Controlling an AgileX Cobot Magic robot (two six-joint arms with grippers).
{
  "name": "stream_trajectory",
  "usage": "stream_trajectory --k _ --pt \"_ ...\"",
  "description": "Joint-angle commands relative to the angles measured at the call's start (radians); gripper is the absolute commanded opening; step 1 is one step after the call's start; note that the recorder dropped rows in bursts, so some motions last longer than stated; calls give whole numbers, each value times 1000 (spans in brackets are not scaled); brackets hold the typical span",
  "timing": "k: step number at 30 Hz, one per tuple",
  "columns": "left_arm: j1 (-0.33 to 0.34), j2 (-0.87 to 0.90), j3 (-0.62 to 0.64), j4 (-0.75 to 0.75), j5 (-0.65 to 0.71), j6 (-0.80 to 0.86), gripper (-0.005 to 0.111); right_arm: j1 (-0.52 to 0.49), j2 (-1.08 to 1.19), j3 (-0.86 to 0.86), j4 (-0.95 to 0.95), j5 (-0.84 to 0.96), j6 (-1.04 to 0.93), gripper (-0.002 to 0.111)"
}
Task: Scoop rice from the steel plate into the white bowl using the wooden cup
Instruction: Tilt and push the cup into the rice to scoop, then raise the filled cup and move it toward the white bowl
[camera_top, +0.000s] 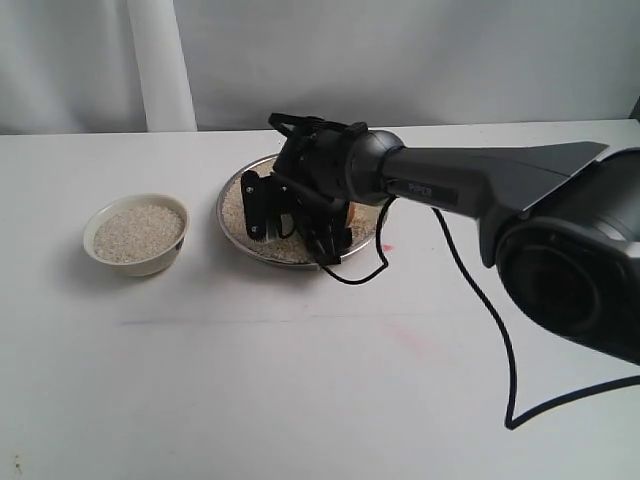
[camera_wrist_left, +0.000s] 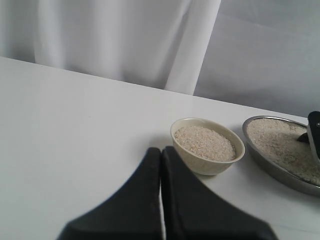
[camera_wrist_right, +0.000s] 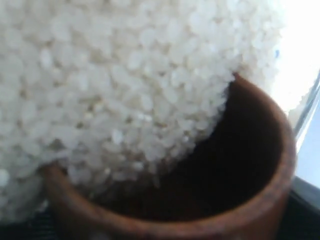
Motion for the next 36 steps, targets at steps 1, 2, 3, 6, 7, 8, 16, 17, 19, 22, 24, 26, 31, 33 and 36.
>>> stream_trajectory --k 1,2,3,6,7,8,16,17,19,22,24,26,31,33,36 --pt "-5 0 2 -5 -3 -2 0 -25 25 12 185 -51 22 0" --pt "-5 0 2 -5 -3 -2 0 -33 25 12 214 -57 22 0" --pt "-5 0 2 -5 -3 -2 0 -41 25 12 240 -58 22 0" --pt "-5 0 2 -5 -3 -2 0 -64 25 12 306 -72 24 0" --pt "-5 0 2 -5 -3 -2 0 -67 25 12 326 -80 24 0" --pt "-5 0 2 -5 -3 -2 0 -77 25 12 351 -91 24 0" --pt "-5 0 2 -5 -3 -2 0 -138 25 12 542 -158 22 0" --pt "-5 0 2 -5 -3 -2 0 -145 23 12 567 -168 21 0" --pt "-5 0 2 -5 -3 -2 0 -155 23 12 600 -189 20 0" --pt "-5 0 2 -5 -3 -2 0 -171 23 12 648 -210 18 0" --pt "-5 0 2 -5 -3 -2 0 -178 23 13 668 -225 18 0" --pt "-5 0 2 -5 -3 -2 0 -180 19 13 691 -238 18 0" --pt "-5 0 2 -5 -3 -2 0 -182 -25 52 742 -322 10 0" --pt "-5 0 2 -5 -3 -2 0 -182 -54 72 759 -354 -5 0" --pt "-5 0 2 -5 -3 -2 0 -182 -96 90 766 -365 -4 0"
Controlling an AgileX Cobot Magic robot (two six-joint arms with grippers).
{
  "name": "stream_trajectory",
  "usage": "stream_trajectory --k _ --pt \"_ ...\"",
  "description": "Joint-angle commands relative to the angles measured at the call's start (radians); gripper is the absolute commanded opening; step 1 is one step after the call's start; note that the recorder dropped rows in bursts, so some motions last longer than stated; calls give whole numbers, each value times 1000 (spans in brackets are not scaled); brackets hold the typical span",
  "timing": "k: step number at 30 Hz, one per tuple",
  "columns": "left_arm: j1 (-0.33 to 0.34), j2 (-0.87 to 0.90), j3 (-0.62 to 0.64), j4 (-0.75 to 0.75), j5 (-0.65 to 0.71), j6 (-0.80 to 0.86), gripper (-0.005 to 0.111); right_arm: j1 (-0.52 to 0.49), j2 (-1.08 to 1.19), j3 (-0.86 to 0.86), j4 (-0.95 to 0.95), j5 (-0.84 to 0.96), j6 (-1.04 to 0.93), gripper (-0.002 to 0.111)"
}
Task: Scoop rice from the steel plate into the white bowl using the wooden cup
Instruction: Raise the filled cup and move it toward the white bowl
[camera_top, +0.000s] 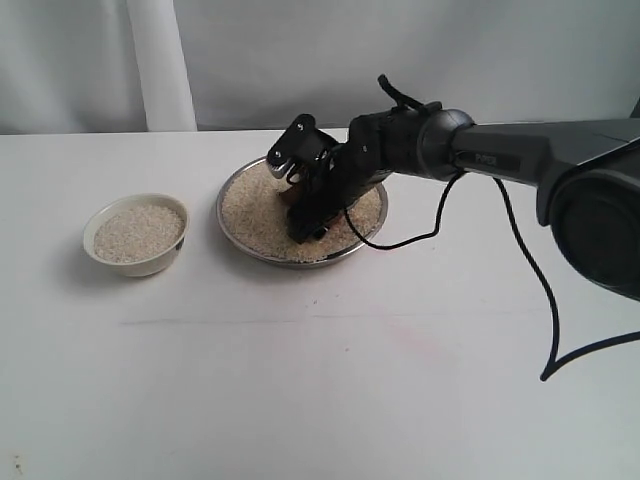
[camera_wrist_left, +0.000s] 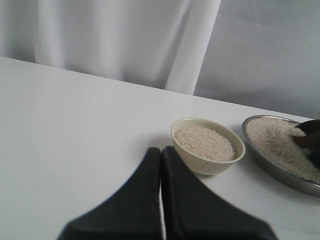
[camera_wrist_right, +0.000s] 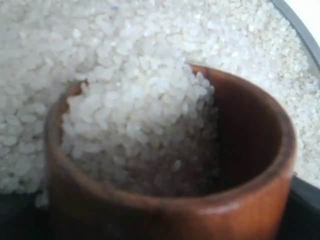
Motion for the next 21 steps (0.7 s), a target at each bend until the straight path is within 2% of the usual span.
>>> stream_trajectory --k 1,21 --pt "-5 0 2 -5 -3 -2 0 -7 -80 23 31 -49 -14 0" --pt "-5 0 2 -5 -3 -2 0 20 -182 23 102 -82 -60 0"
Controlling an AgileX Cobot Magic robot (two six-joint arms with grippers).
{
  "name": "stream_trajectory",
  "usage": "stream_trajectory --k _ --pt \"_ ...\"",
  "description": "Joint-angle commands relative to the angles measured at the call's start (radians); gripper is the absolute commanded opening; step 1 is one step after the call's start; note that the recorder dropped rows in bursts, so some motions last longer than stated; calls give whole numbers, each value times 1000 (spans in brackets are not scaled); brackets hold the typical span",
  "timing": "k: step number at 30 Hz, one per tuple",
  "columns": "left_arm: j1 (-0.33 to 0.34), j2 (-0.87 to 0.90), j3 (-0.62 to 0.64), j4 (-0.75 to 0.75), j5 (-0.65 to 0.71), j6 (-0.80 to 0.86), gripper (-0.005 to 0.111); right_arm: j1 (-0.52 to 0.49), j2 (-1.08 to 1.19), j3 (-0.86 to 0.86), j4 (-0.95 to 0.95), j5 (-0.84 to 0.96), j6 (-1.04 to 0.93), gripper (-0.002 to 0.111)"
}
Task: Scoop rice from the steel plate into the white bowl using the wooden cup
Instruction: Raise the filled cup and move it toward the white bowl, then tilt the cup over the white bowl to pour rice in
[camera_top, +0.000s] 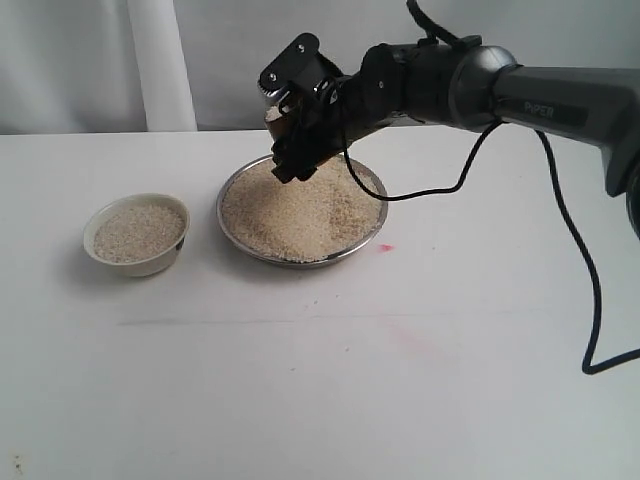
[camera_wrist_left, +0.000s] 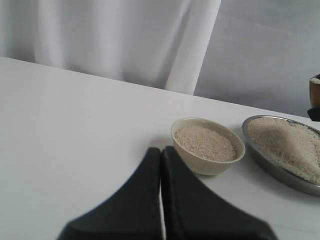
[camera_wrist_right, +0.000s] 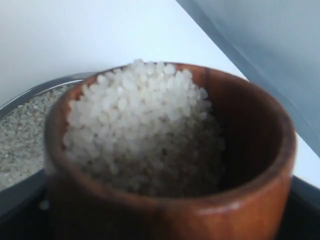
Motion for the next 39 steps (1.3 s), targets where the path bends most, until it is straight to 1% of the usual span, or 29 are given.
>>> stream_trajectory --k 1,8,10,14,16,17,18,20,22,26,36,39 --pt "-5 0 2 -5 -3 -2 0 25 -19 1 18 -41 -51 0" --pt "-5 0 2 -5 -3 -2 0 105 -19 -11 -4 -118 -99 0" --pt "-5 0 2 -5 -3 -2 0 121 -11 -34 -11 -111 -99 0" --pt "-5 0 2 -5 -3 -2 0 161 56 -169 -32 -15 -95 0" --pt "-5 0 2 -5 -3 -2 0 192 106 -245 -127 30 -38 0" --pt "-5 0 2 -5 -3 -2 0 215 137 -292 -253 57 60 0" --pt "-5 0 2 -5 -3 -2 0 227 156 -319 -329 74 114 0" --pt "-5 0 2 -5 -3 -2 0 267 221 -418 -568 143 263 0" --pt "-5 0 2 -5 -3 -2 0 290 272 -505 -678 186 327 0" --pt "-5 0 2 -5 -3 -2 0 309 332 -622 -731 205 325 0" --pt "-5 0 2 -5 -3 -2 0 341 370 -623 -902 215 313 0" --pt "-5 0 2 -5 -3 -2 0 357 394 -623 -980 217 313 0"
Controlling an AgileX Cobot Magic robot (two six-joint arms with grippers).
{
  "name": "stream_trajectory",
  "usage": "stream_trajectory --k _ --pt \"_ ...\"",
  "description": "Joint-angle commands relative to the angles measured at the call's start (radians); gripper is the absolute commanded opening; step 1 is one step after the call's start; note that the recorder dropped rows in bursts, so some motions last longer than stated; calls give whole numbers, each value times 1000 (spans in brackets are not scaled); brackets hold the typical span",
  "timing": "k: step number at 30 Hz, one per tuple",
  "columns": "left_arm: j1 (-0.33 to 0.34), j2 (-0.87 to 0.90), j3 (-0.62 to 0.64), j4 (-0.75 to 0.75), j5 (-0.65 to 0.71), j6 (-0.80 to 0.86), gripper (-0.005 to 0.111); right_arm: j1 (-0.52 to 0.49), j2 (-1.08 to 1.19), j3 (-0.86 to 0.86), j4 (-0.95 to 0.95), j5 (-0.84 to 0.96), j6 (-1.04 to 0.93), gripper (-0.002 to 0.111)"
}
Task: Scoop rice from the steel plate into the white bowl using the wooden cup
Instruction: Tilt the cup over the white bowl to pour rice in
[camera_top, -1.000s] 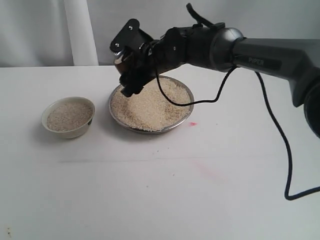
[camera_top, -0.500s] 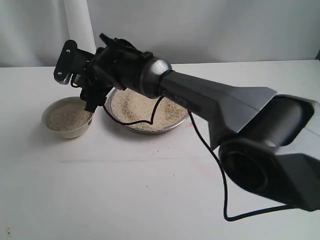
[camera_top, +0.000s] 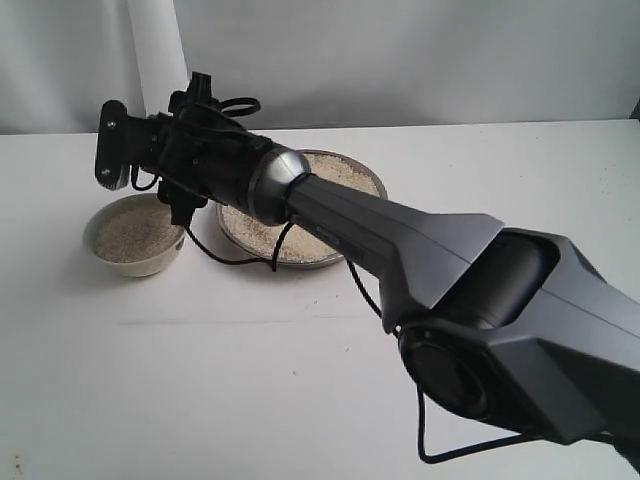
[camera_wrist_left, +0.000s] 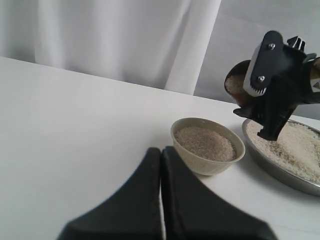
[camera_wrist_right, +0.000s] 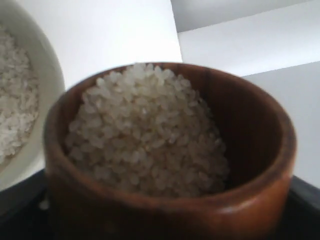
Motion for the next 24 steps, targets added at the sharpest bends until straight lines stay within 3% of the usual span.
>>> stream_trajectory --k 1,24 --pt "-5 0 2 -5 -3 -2 0 28 23 -8 -136 -5 -3 0" --pt "-5 0 2 -5 -3 -2 0 67 26 -8 -290 6 -55 0"
